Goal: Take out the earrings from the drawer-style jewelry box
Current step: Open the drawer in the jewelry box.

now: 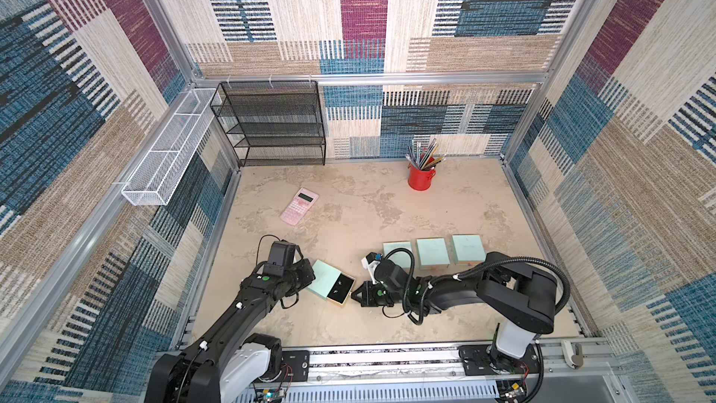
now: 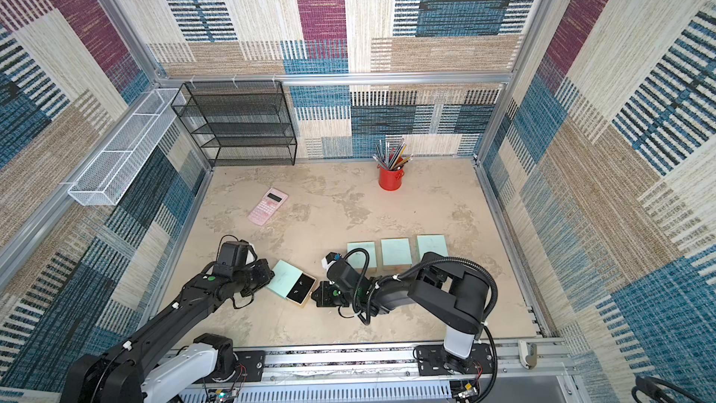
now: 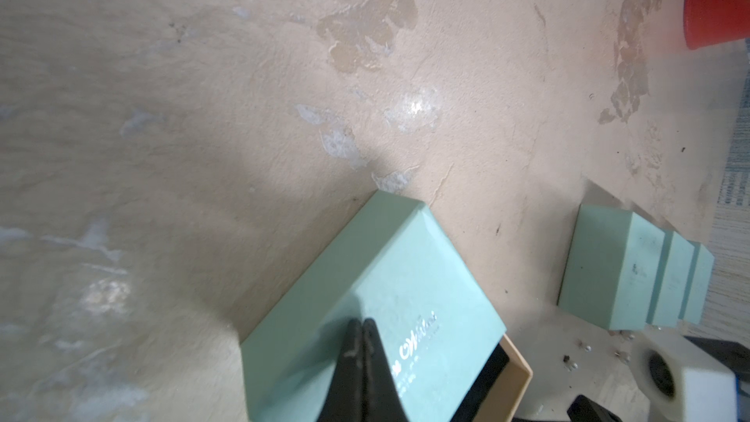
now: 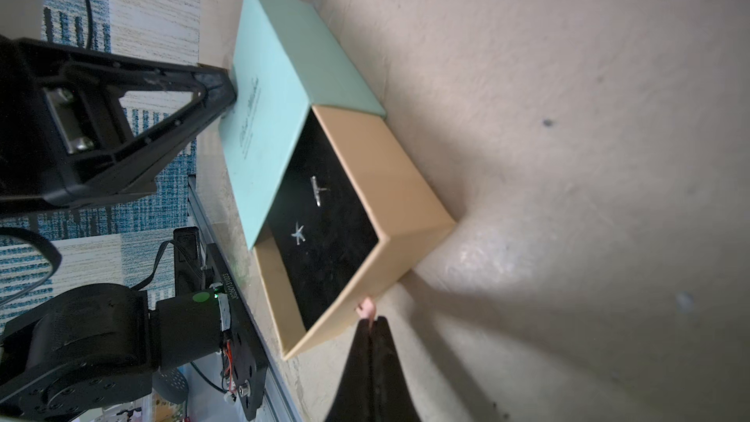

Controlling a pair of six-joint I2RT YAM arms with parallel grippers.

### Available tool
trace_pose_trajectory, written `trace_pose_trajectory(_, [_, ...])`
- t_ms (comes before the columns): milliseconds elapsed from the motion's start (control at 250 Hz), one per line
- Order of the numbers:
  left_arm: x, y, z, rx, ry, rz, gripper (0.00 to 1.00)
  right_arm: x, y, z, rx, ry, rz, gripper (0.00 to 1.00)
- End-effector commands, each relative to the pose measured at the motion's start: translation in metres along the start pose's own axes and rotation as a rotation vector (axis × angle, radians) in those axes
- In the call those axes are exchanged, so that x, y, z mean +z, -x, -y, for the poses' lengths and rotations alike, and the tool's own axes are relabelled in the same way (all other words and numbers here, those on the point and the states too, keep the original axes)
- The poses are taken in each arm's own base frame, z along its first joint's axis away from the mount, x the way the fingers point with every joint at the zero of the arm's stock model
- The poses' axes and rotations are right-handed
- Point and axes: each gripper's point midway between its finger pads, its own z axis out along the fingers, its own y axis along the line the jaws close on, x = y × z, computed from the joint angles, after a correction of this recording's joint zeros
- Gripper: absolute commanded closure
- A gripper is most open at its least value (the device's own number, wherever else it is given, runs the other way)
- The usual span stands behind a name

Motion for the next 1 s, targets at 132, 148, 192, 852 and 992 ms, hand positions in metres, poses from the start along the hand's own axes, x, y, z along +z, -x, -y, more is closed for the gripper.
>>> trace_pose_trajectory(132, [0.001,-0.009,-0.014,0.015,0.060,-0.029,1.00,-0.003,0.000,0.002,0.014,-0.013,0.014,1.00])
trace_pose_trajectory(148, [0.001,-0.009,-0.014,0.016,0.059,-0.029,1.00,-0.003,-0.001,0.002,0.013,-0.015,0.013,1.00])
trace_pose_trajectory(192, [0.001,-0.009,-0.014,0.016,0.060,-0.029,1.00,-0.003,0.000,0.002,0.013,-0.017,0.015,1.00])
trace_pose_trajectory(852, [-0.007,-0.003,-0.012,0.017,0.067,-0.002,1.00,0.002,0.005,-0.015,-0.033,0.021,0.027,1.00])
trace_pose_trajectory(992, [-0.013,0.000,-0.014,0.006,0.080,0.023,1.00,0.006,0.008,-0.020,-0.047,0.028,0.025,1.00])
